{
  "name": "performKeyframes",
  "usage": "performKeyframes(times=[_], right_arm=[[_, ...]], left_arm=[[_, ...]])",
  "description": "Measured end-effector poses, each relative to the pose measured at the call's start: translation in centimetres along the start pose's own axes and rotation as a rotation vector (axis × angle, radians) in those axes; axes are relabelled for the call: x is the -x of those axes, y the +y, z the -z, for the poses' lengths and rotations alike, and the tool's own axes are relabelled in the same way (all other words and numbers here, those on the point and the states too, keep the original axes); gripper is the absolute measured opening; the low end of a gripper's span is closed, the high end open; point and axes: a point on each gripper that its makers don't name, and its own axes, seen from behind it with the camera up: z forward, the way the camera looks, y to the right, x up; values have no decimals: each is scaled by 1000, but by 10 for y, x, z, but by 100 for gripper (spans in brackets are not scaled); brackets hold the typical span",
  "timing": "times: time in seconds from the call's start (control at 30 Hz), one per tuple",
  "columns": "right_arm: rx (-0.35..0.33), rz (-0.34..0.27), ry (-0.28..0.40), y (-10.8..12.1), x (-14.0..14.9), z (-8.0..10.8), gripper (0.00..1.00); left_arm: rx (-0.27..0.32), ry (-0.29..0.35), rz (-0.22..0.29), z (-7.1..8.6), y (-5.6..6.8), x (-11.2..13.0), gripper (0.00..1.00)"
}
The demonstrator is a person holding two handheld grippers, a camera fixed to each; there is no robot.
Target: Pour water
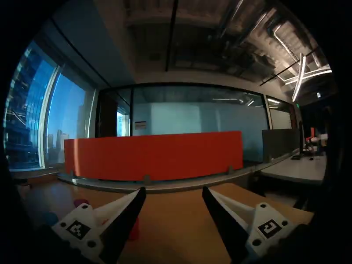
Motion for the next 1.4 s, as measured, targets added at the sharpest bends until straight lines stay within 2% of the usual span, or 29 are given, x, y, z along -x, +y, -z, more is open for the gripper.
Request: performKeyframes(times=[0.47, 0.8, 1.4], right_arm=[[16, -19, 1, 14, -2, 2, 99], [26, -33, 2, 20, -4, 5, 99], [25, -41, 5, 19, -5, 6, 99]], left_arm=[[1, -6, 17, -5, 3, 12, 91], [-1, -14, 25, -8, -1, 19, 91], [1, -12, 55, -9, -6, 20, 91]])
